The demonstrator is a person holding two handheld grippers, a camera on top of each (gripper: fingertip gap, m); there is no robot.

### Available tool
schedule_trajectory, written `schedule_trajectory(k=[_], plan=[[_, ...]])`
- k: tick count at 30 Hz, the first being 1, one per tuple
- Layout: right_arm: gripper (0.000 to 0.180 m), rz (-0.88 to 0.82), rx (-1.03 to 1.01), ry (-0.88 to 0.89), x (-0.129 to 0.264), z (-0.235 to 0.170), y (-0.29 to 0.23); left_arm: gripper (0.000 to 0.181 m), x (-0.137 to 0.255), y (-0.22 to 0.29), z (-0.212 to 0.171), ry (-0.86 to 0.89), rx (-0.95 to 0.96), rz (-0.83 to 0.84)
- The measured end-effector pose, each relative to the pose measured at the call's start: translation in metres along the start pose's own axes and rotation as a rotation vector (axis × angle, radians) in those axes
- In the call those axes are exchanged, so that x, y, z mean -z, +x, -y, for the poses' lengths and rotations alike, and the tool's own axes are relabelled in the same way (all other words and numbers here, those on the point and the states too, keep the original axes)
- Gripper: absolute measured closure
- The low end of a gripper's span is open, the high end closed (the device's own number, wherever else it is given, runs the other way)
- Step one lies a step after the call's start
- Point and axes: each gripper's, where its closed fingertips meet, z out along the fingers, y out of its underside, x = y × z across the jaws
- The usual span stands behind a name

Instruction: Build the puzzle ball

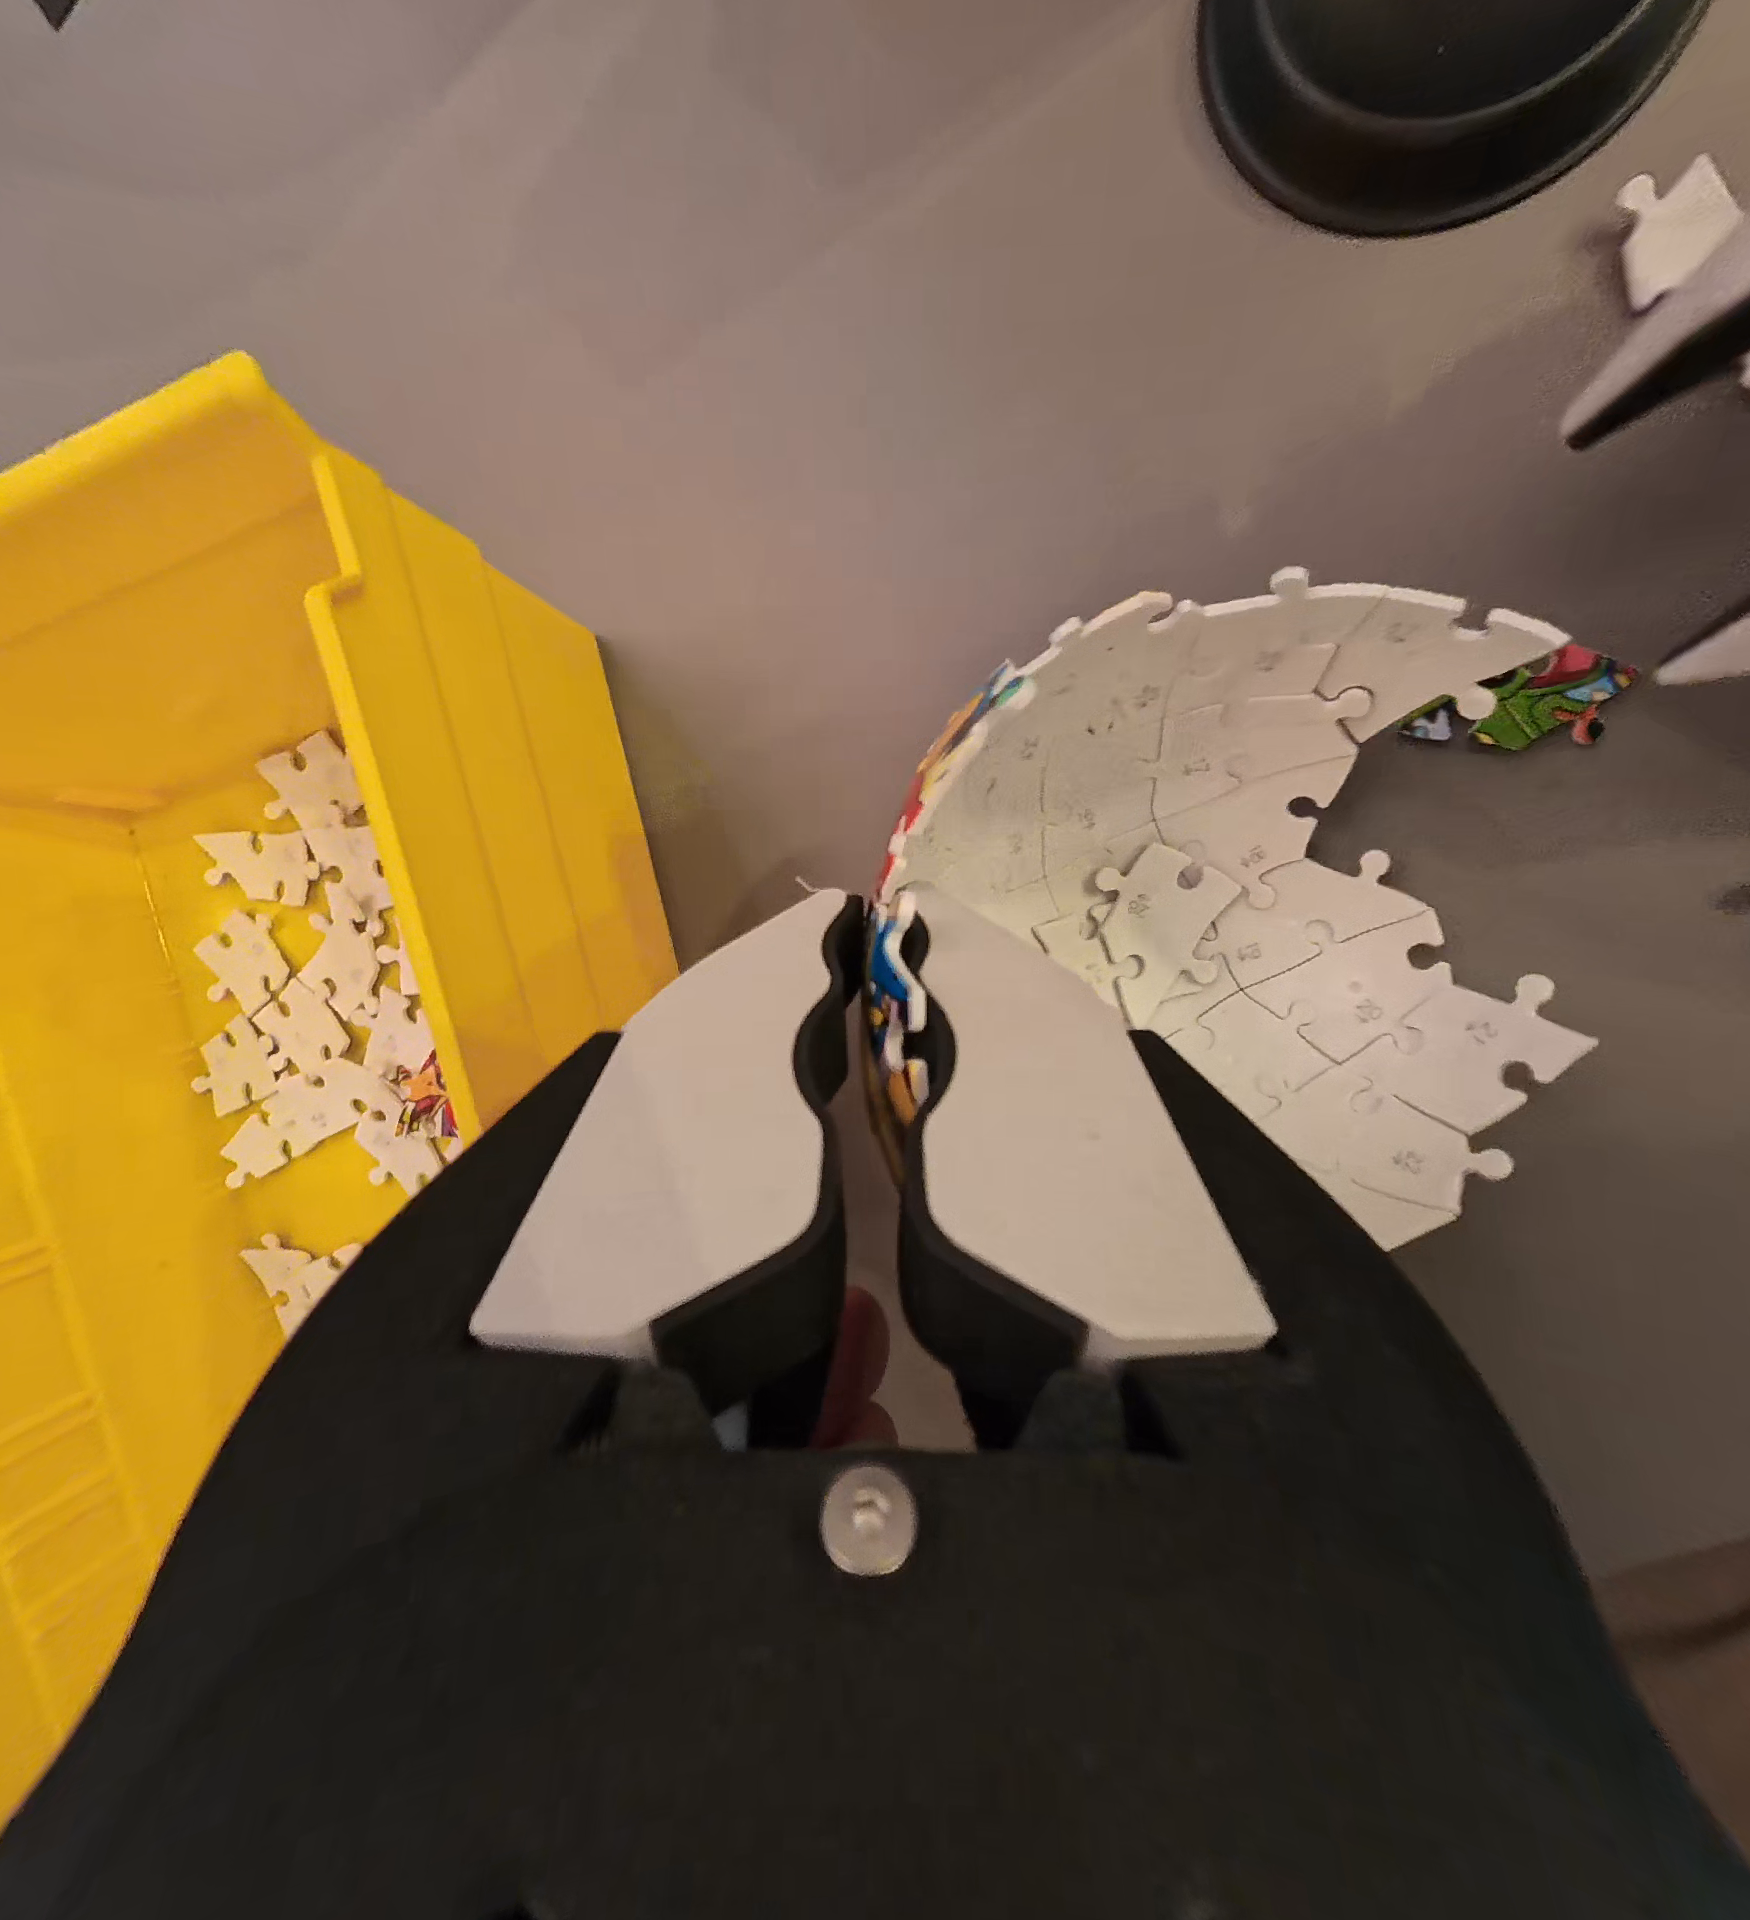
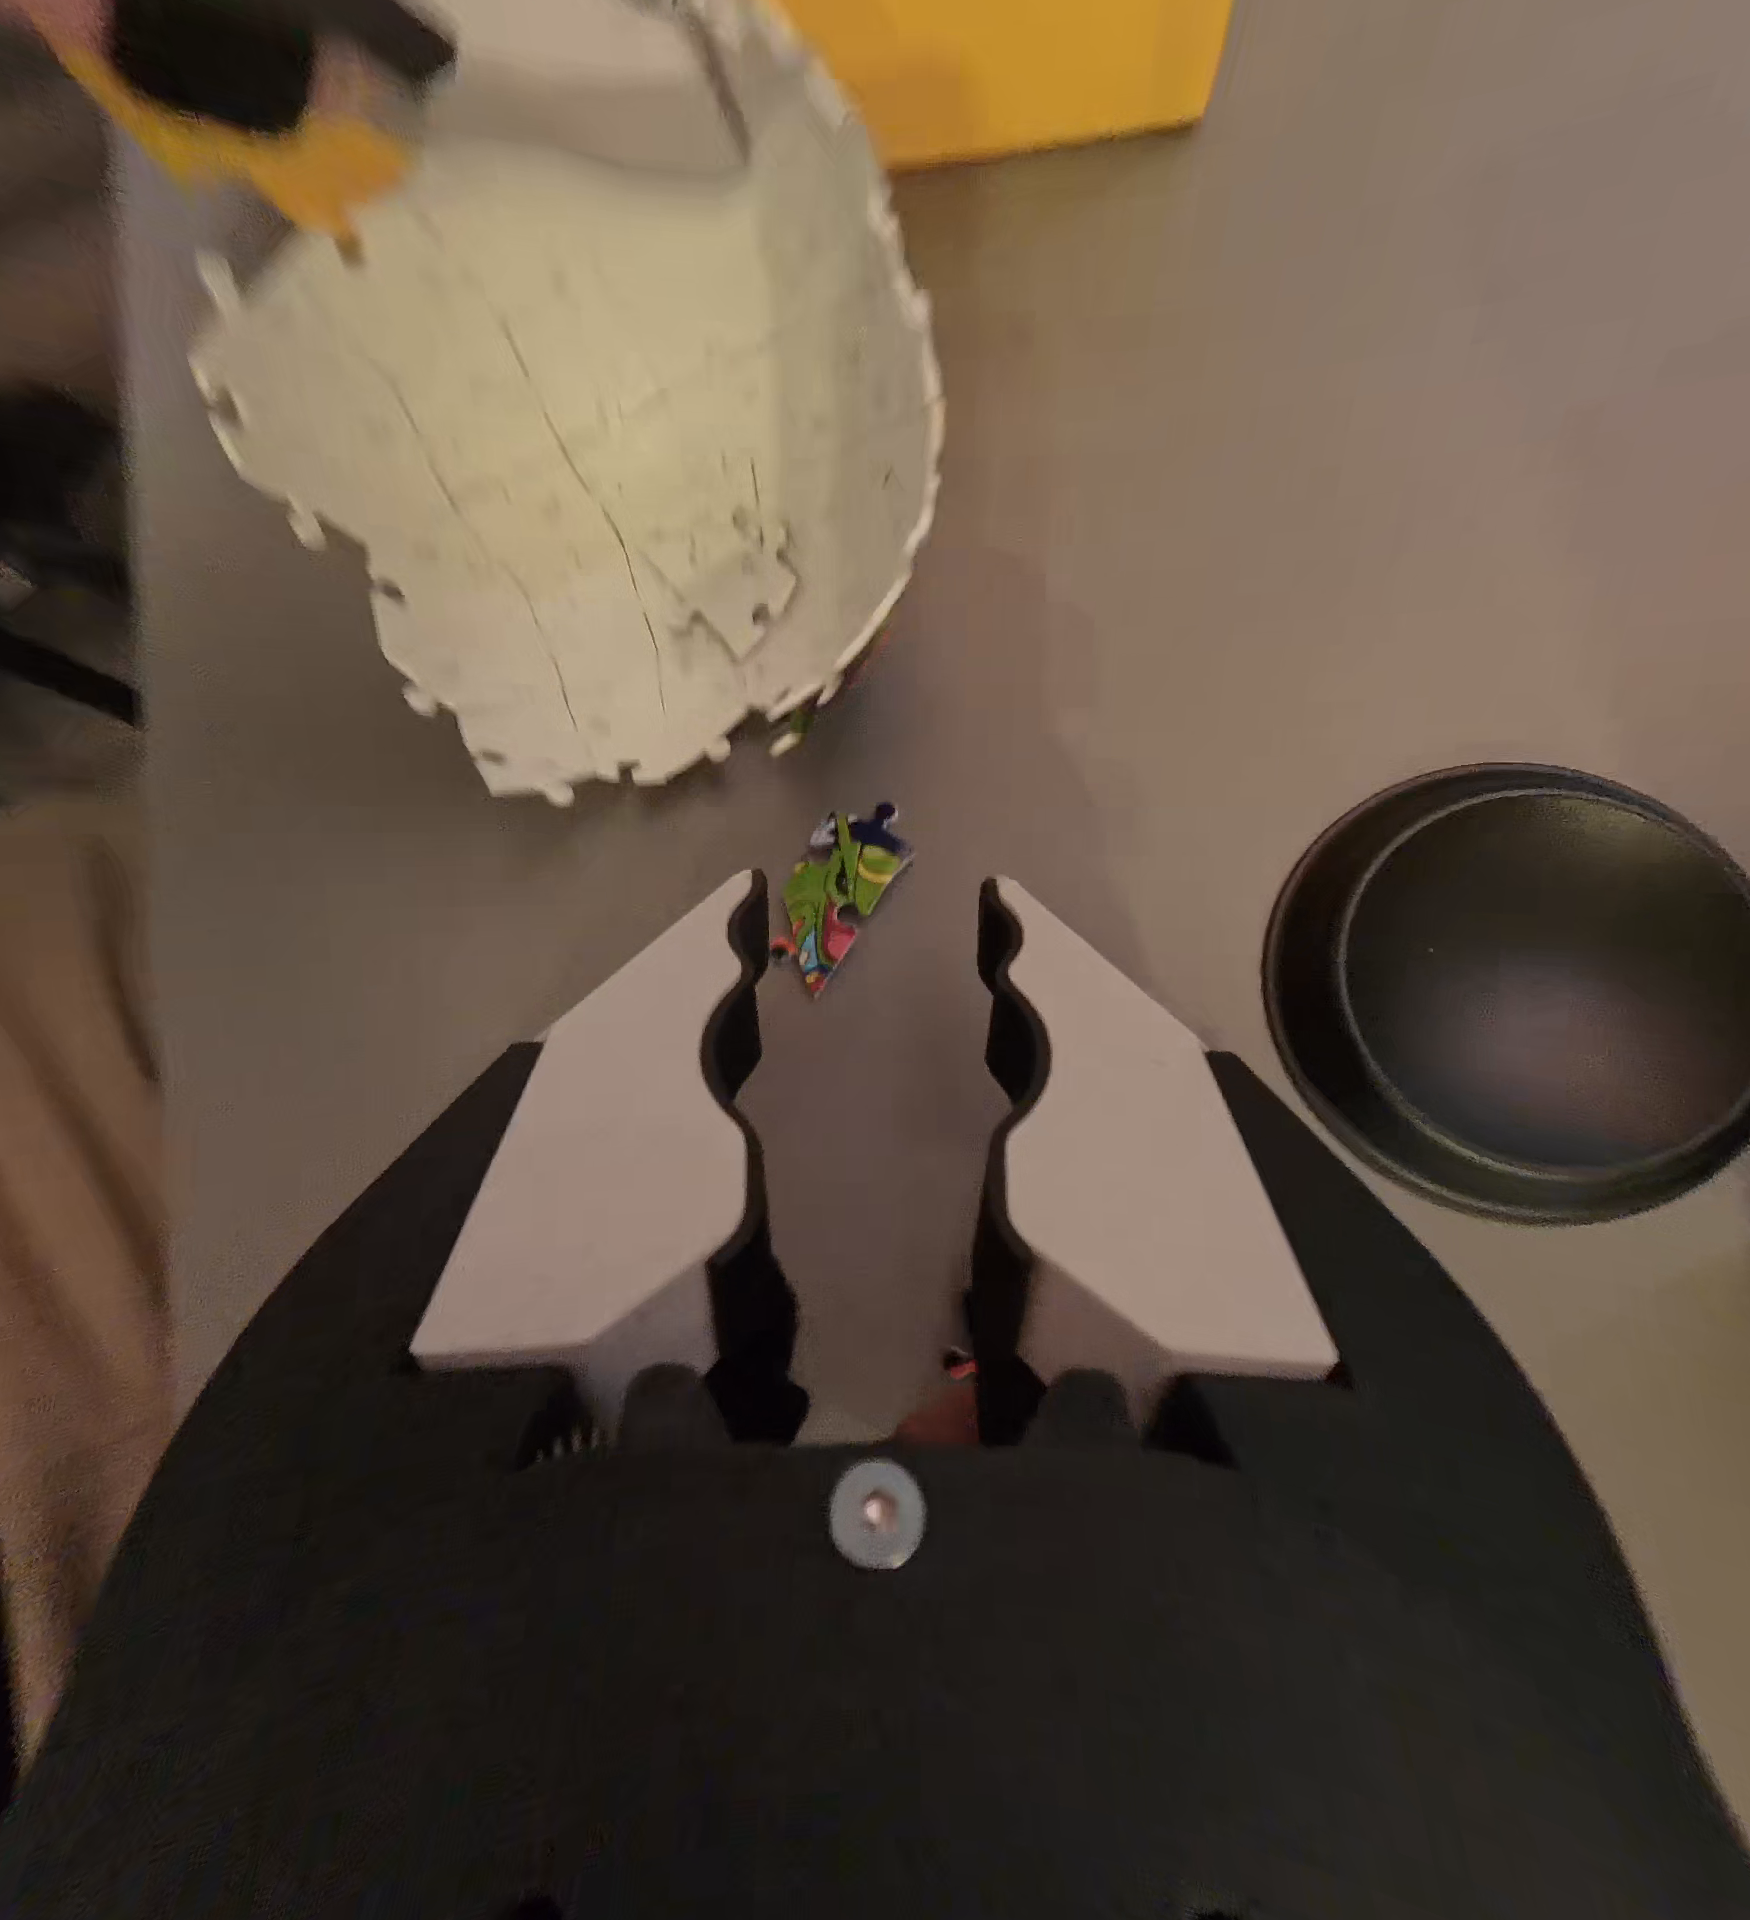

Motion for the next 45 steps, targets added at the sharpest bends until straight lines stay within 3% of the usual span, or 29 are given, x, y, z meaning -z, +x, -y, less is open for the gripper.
schedule_trajectory(k=[7, 11, 15, 24, 29, 34, 37, 38, 42, 45], plan=[[0.153, -0.244, 0.224, -0.095, -0.024, -0.016, -0.009, 0.176, -0.001, 0.001, -0.003, 0.028, 0.060, -0.016], [0.162, -0.253, 0.208, -0.060, -0.026, -0.015, -0.008, 0.176, 0.000, 0.002, -0.006, 0.043, 0.076, -0.024], [0.171, -0.118, 0.051, 0.010, -0.021, -0.010, -0.014, 0.176, 0.001, -0.002, -0.010, 0.047, 0.077, -0.020], [0.172, 0.314, -0.346, 0.093, -0.004, -0.004, -0.037, 0.176, 0.007, -0.009, -0.009, 0.066, 0.078, -0.005], [0.163, 0.078, -0.338, -0.013, -0.008, -0.027, -0.002, 0.176, 0.006, -0.006, -0.007, 0.071, 0.071, -0.011], [0.169, 0.009, -0.287, -0.026, -0.005, -0.030, 0.008, 0.176, 0.004, -0.005, -0.007, 0.070, 0.064, -0.017], [0.135, -0.092, -0.175, -0.035, -0.001, -0.022, 0.014, 0.176, 0.004, -0.006, -0.007, 0.070, 0.068, -0.014], [0.133, -0.120, -0.124, -0.037, -0.002, -0.017, 0.013, 0.176, 0.004, -0.007, -0.007, 0.071, 0.069, -0.013], [0.132, -0.246, 0.043, -0.104, -0.018, -0.017, 0.012, 0.176, 0.004, -0.009, -0.008, 0.068, 0.075, -0.010], [0.144, -0.303, 0.098, -0.101, -0.024, -0.013, 0.011, 0.176, 0.004, -0.010, -0.010, 0.069, 0.078, -0.010]])
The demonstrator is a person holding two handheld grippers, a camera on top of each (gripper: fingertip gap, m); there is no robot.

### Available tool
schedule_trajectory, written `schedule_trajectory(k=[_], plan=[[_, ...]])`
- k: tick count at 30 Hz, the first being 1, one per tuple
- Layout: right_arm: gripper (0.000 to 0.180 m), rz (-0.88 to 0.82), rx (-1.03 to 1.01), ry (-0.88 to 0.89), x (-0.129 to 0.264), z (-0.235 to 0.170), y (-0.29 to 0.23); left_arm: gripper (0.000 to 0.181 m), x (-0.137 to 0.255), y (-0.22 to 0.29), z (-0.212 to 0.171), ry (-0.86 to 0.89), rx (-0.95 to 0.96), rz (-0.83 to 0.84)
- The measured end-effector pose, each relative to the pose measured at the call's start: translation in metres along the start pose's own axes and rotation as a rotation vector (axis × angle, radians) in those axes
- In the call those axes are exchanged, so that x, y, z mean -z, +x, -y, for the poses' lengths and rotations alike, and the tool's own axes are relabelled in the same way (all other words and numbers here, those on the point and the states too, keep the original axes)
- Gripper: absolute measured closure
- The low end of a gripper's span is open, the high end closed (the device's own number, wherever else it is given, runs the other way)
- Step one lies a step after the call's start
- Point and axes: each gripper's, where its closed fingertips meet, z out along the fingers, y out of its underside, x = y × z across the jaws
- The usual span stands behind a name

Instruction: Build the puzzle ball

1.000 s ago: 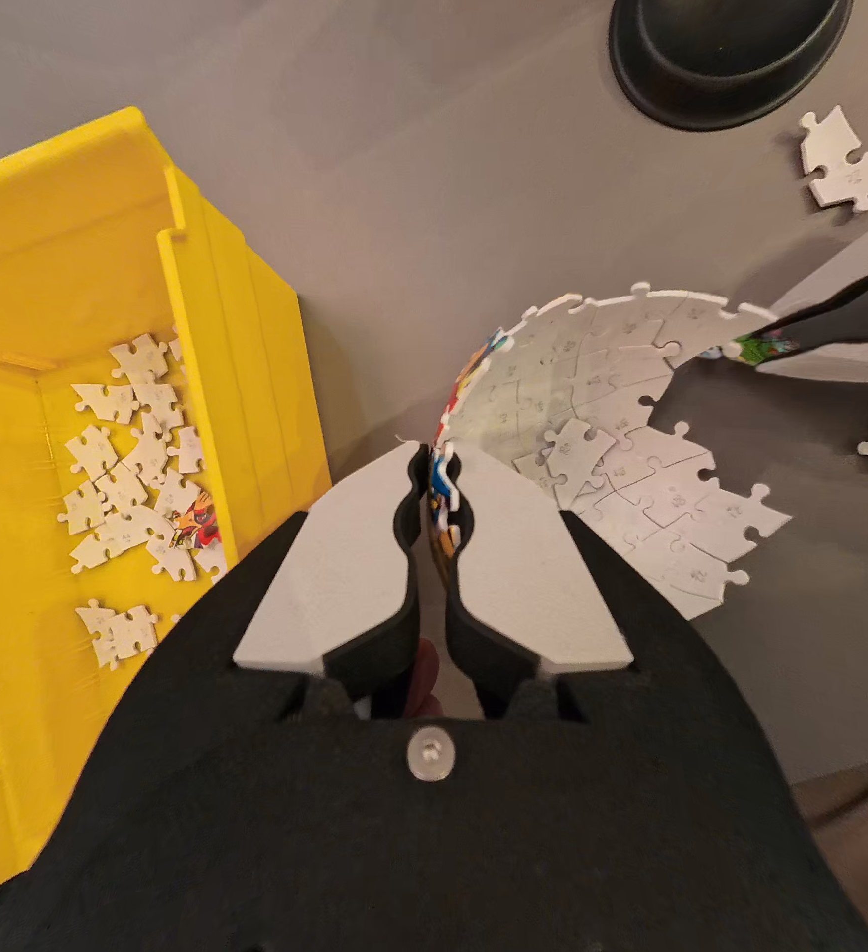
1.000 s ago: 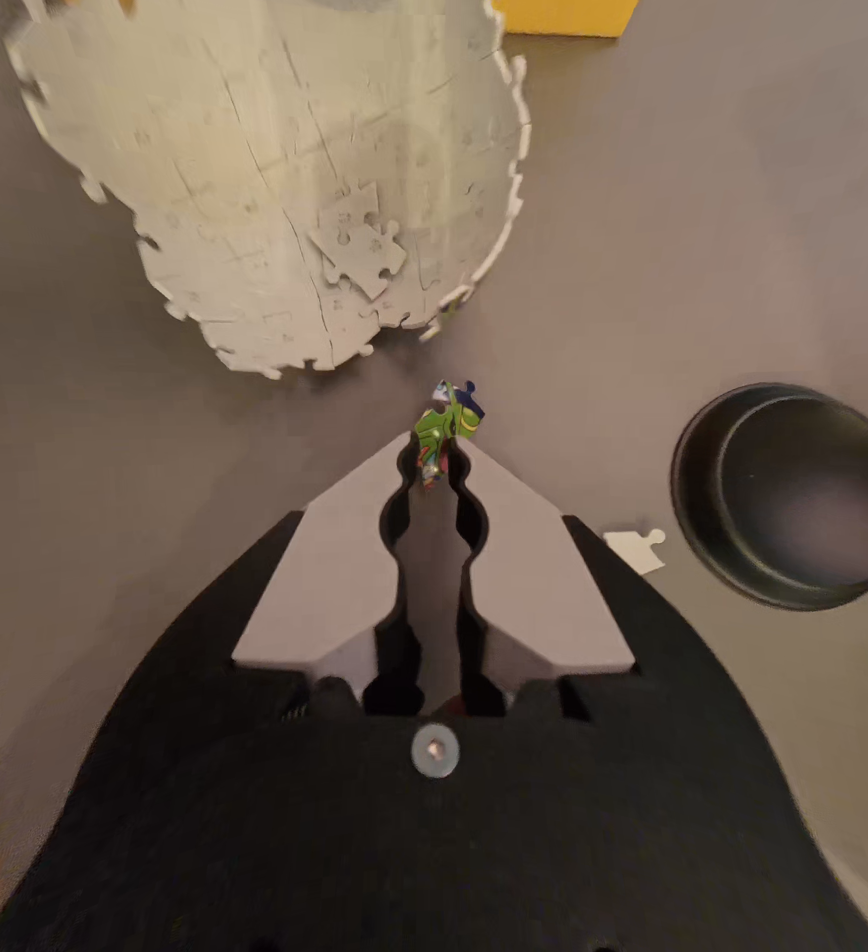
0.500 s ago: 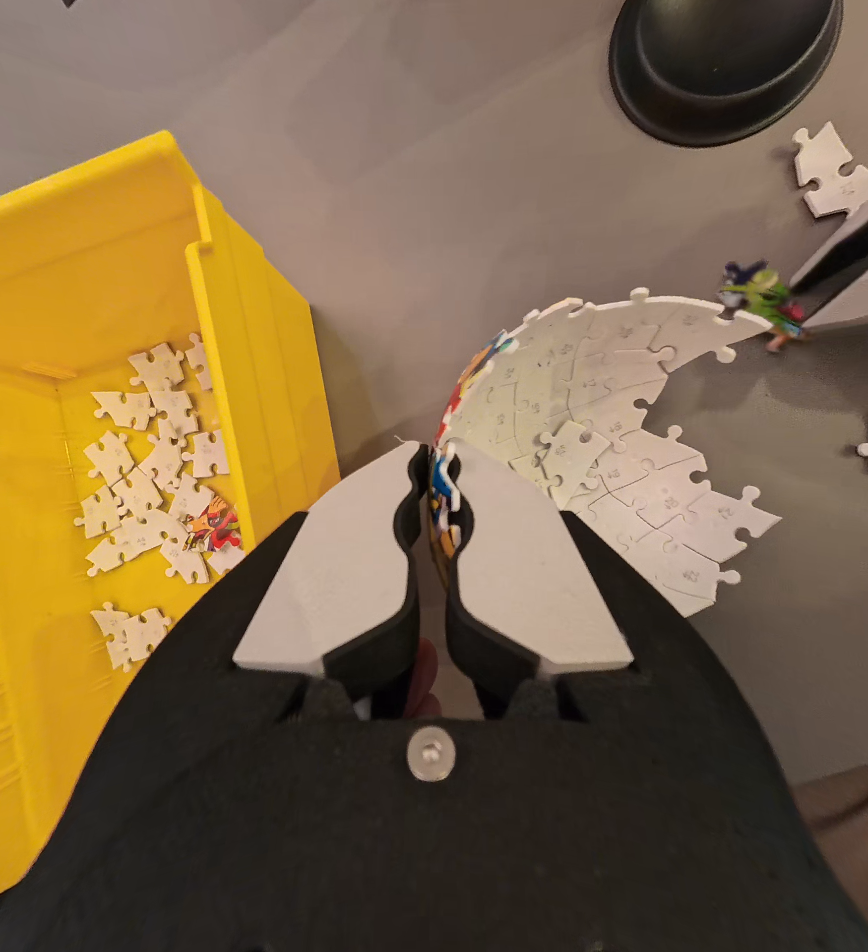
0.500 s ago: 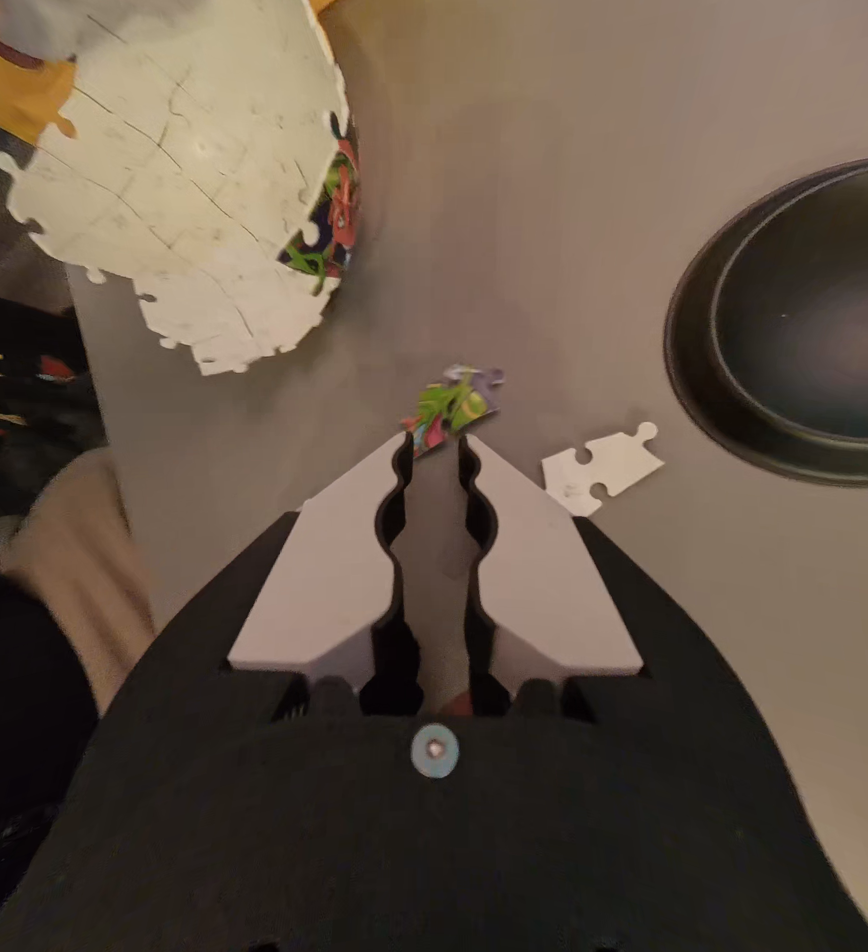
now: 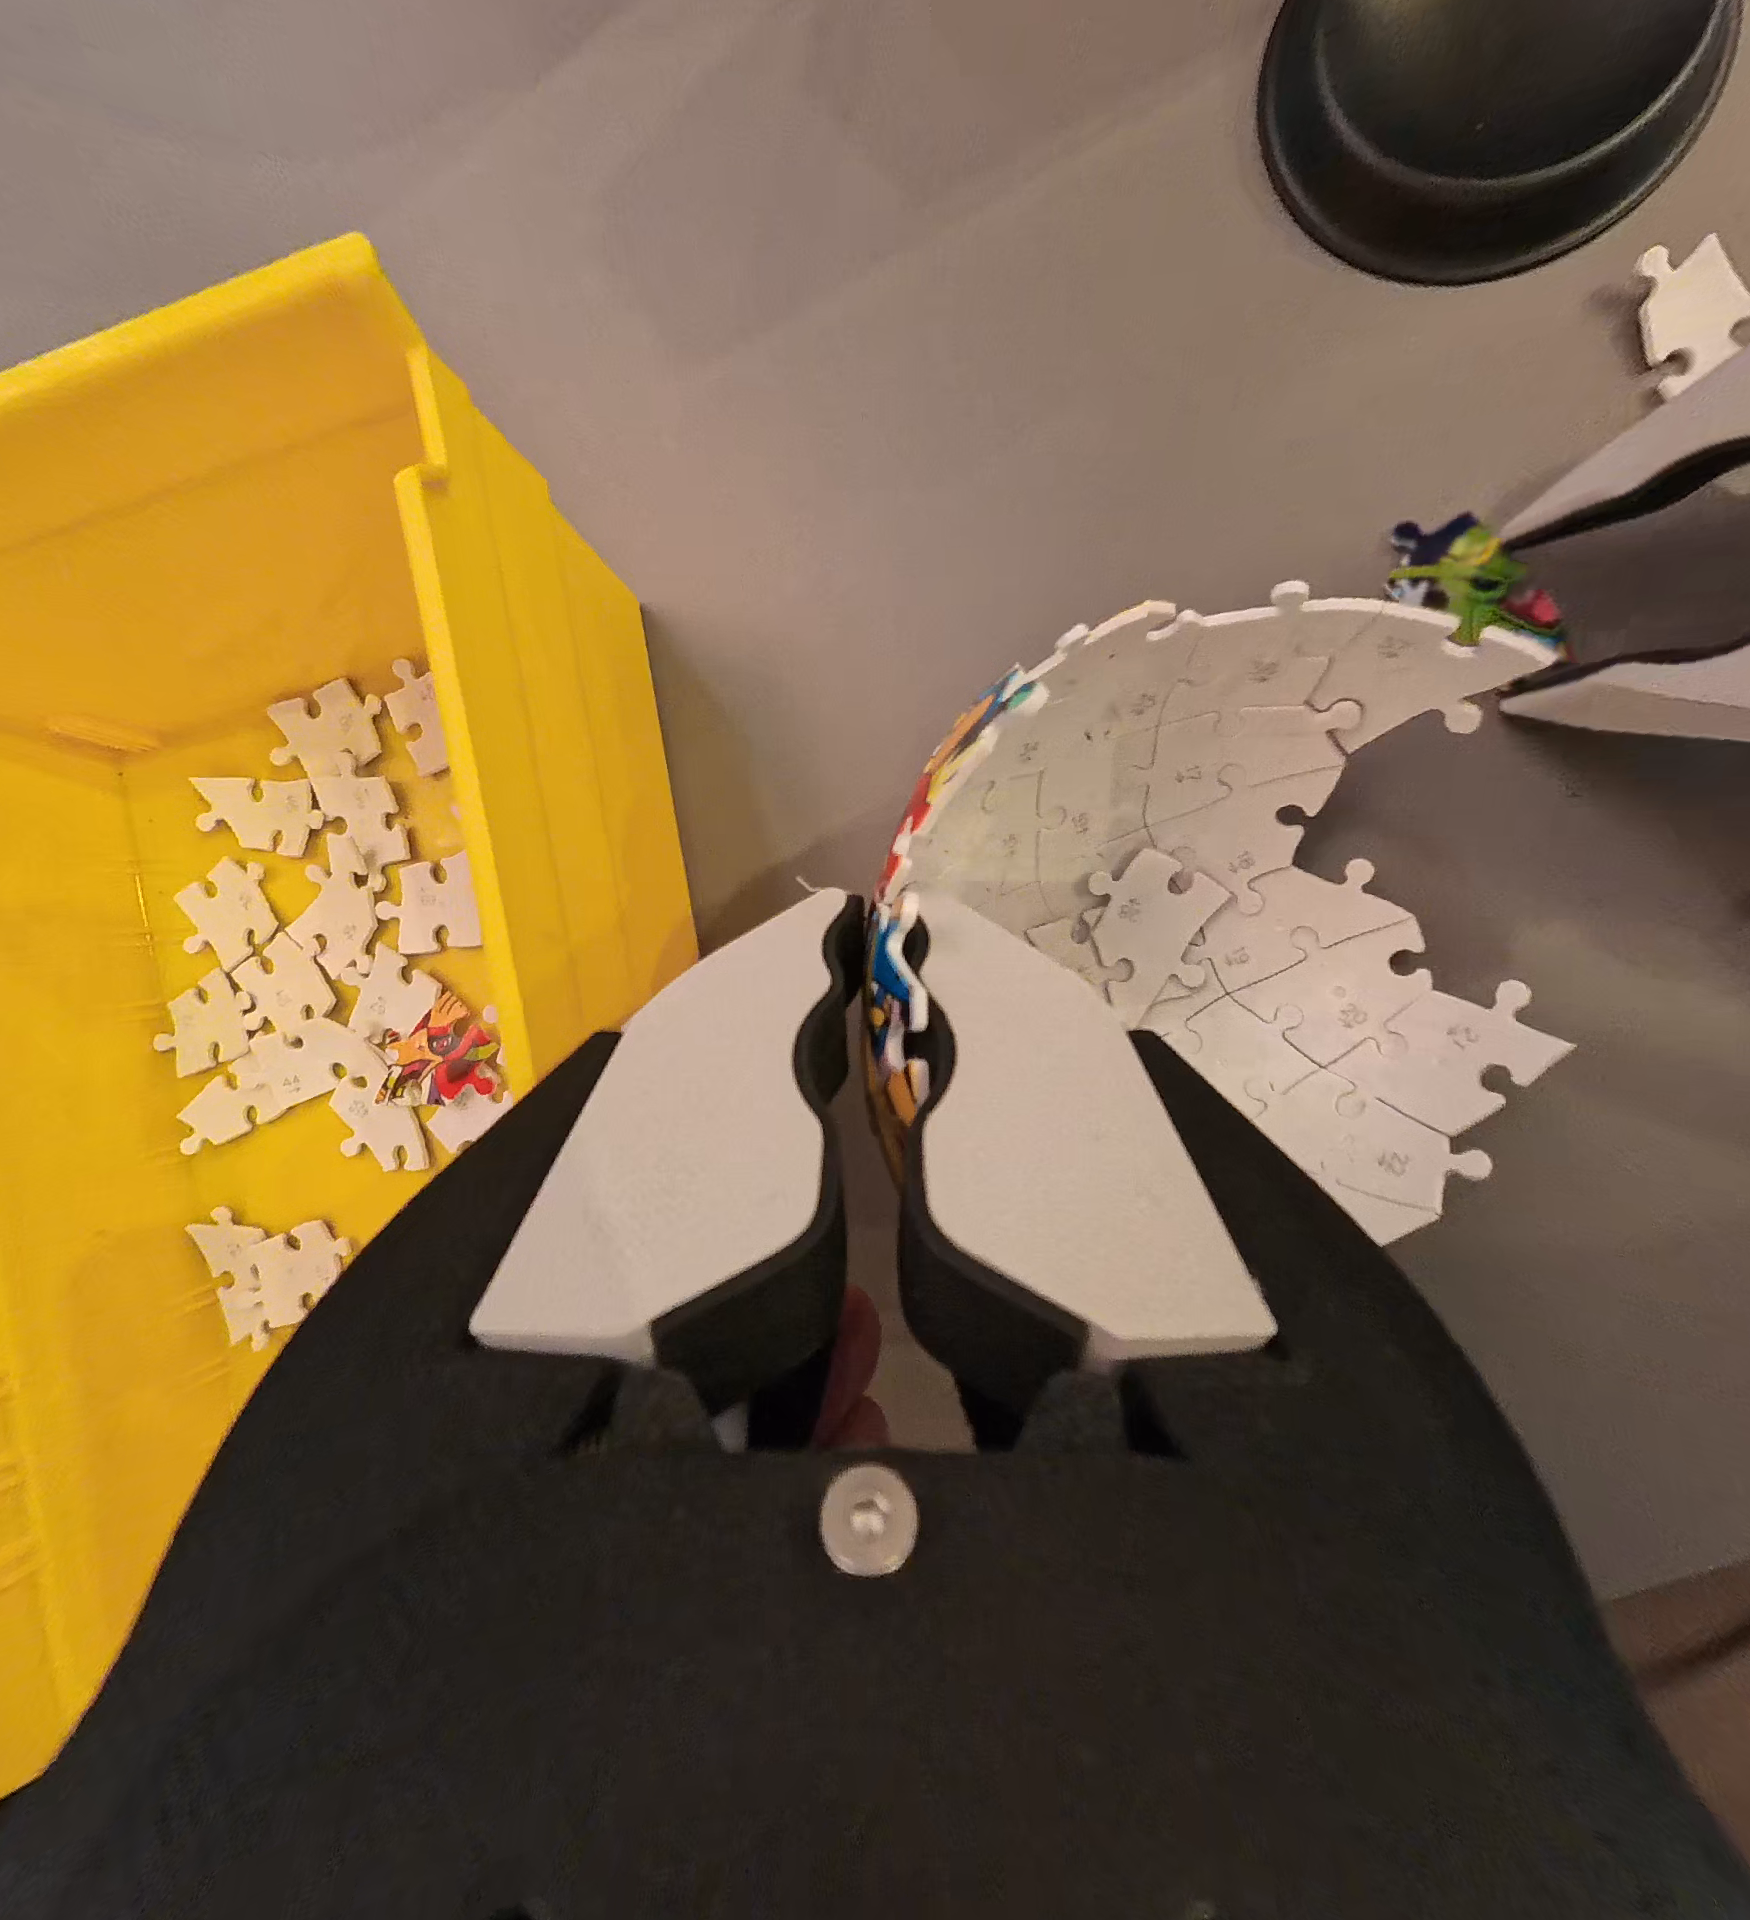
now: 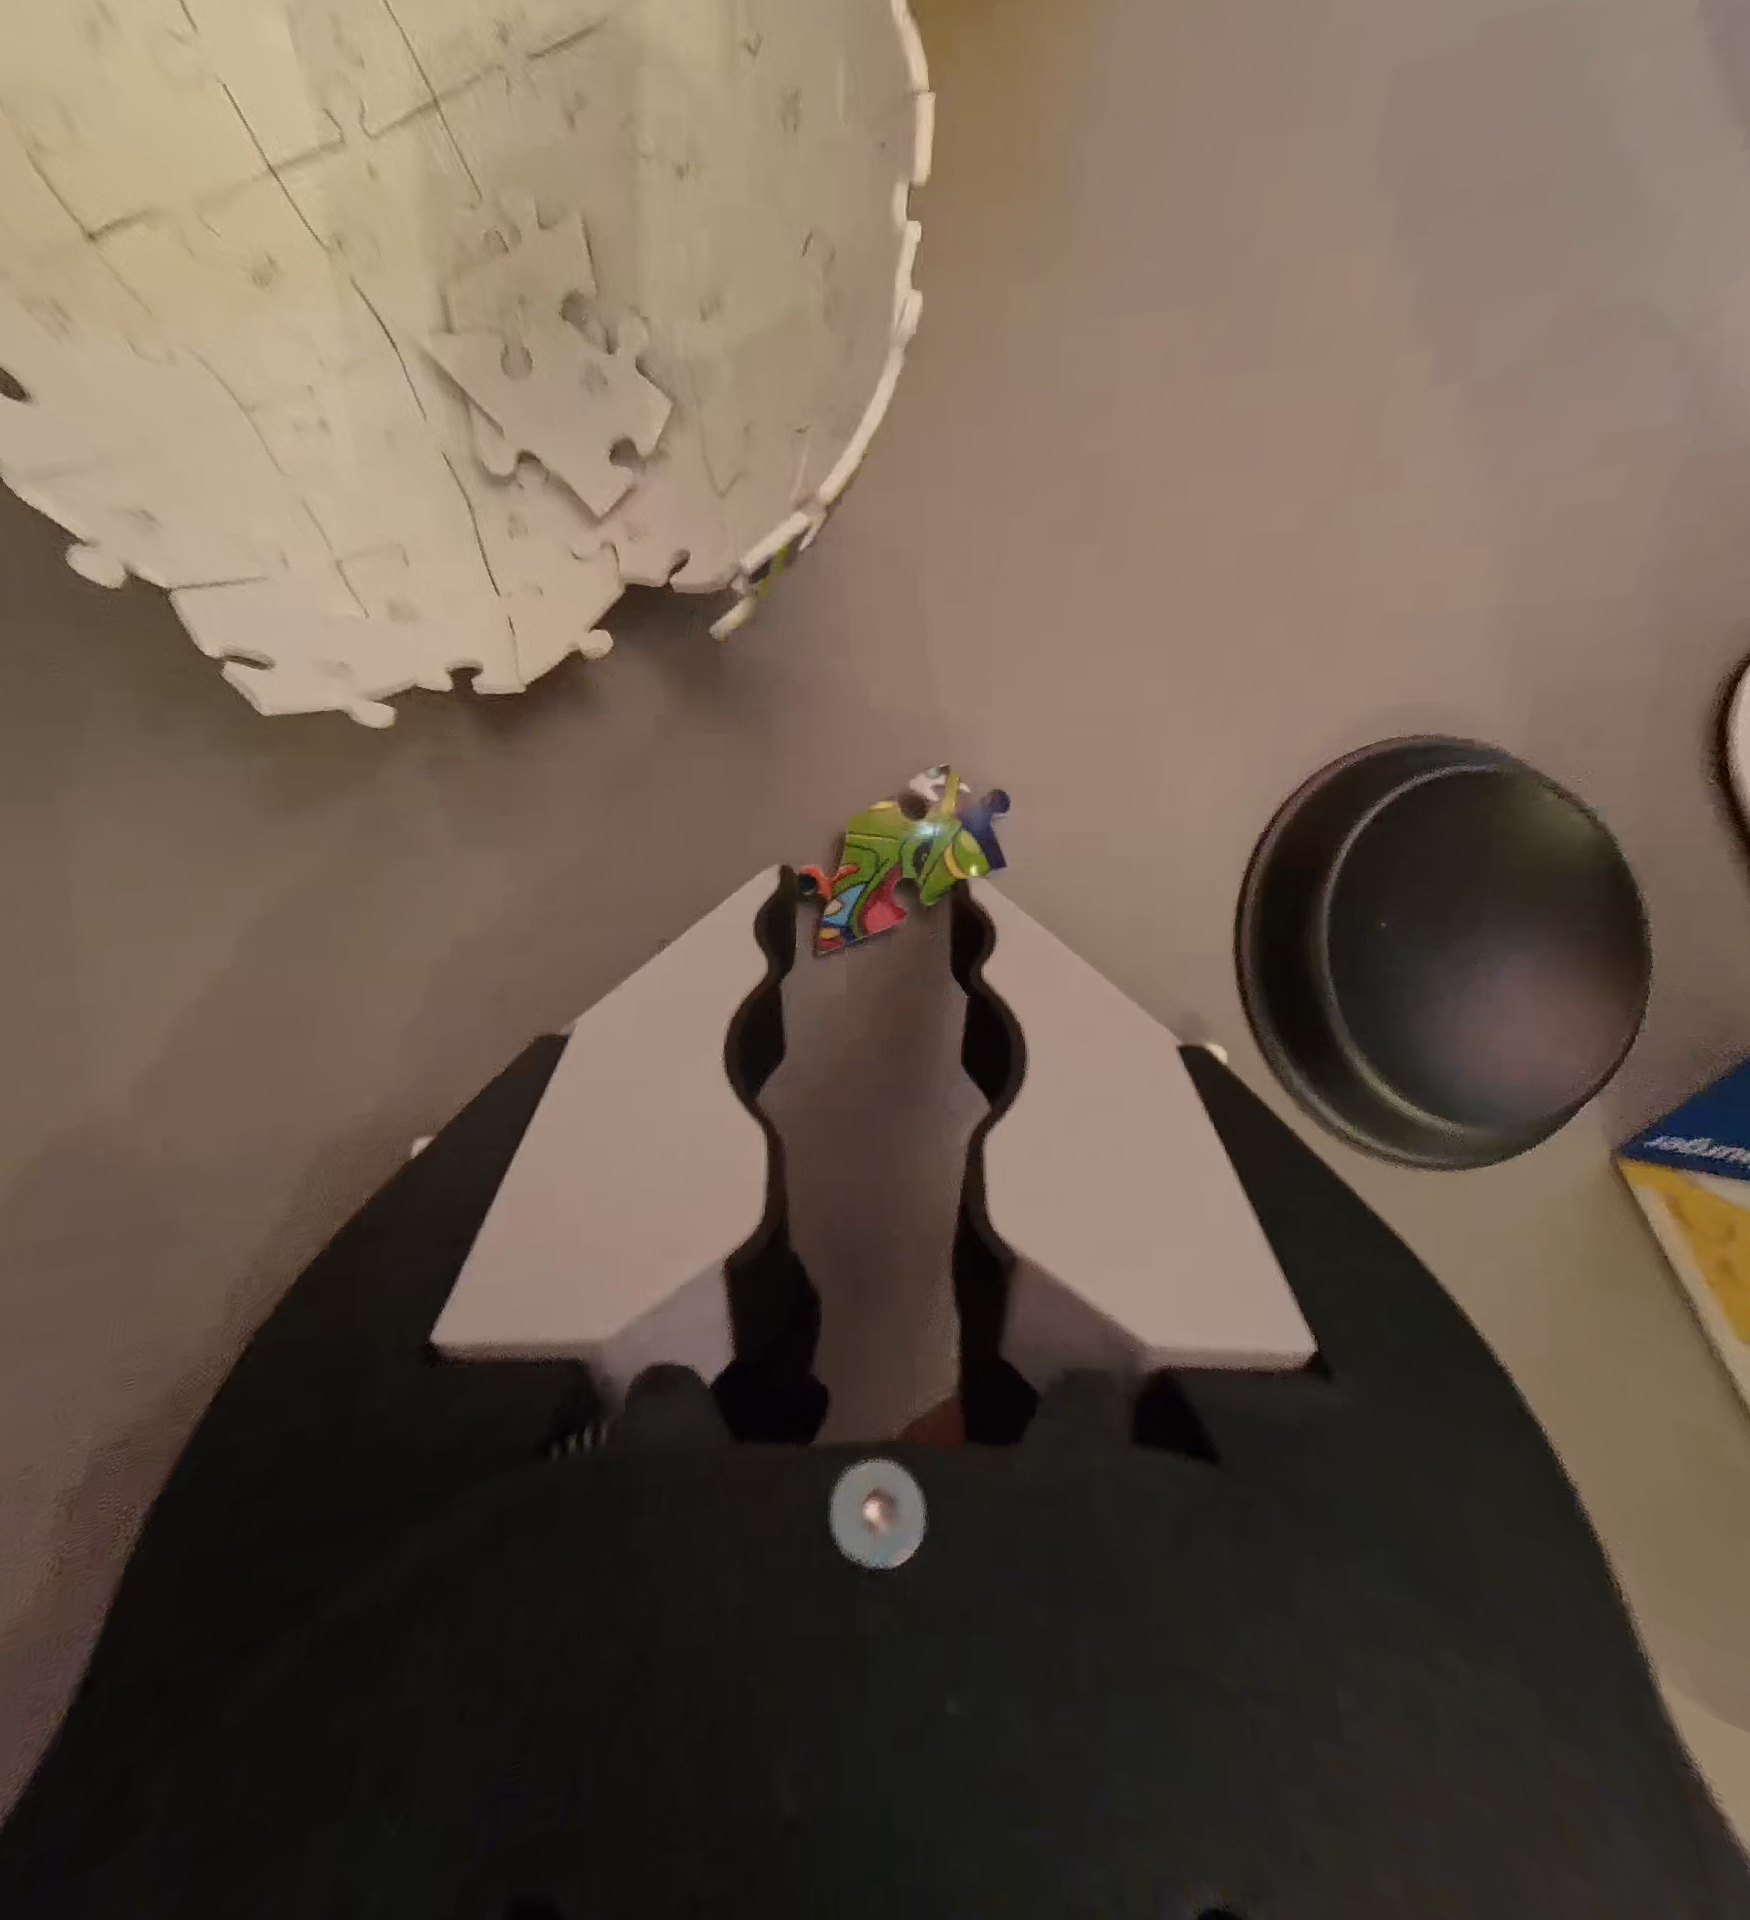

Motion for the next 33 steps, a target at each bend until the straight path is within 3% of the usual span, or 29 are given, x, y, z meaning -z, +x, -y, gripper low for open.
schedule_trajectory(k=[4, 8, 14, 15, 22, 24, 26, 33], plan=[[0.160, 0.019, -0.035, 0.021, -0.001, 0.002, 0.001, 0.176, 0.002, -0.002, 0.000, 0.005, 0.002, 0.002], [0.162, 0.189, -0.195, 0.079, 0.007, 0.005, -0.008, 0.176, 0.002, -0.004, 0.000, 0.012, 0.006, 0.004], [0.161, 0.770, -0.532, 0.137, 0.051, 0.015, -0.053, 0.176, 0.005, -0.005, 0.002, 0.019, 0.002, 0.008], [0.161, 0.798, -0.574, 0.124, 0.051, 0.011, -0.052, 0.176, 0.005, -0.005, 0.002, 0.020, 0.002, 0.007], [0.158, 0.513, -0.558, 0.033, 0.032, -0.023, -0.017, 0.176, 0.004, -0.004, 0.002, 0.018, 0.000, 0.003], [0.165, 0.379, -0.458, 0.007, 0.031, -0.031, -0.003, 0.176, 0.004, -0.004, 0.003, 0.020, 0.000, 0.002], [0.146, 0.286, -0.343, 0.007, 0.037, -0.028, -0.001, 0.176, 0.005, -0.004, 0.003, 0.021, -0.002, 0.003], [0.151, 0.024, -0.008, -0.049, 0.027, -0.020, -0.030, 0.176, 0.004, -0.002, 0.004, 0.023, -0.005, -0.001]])
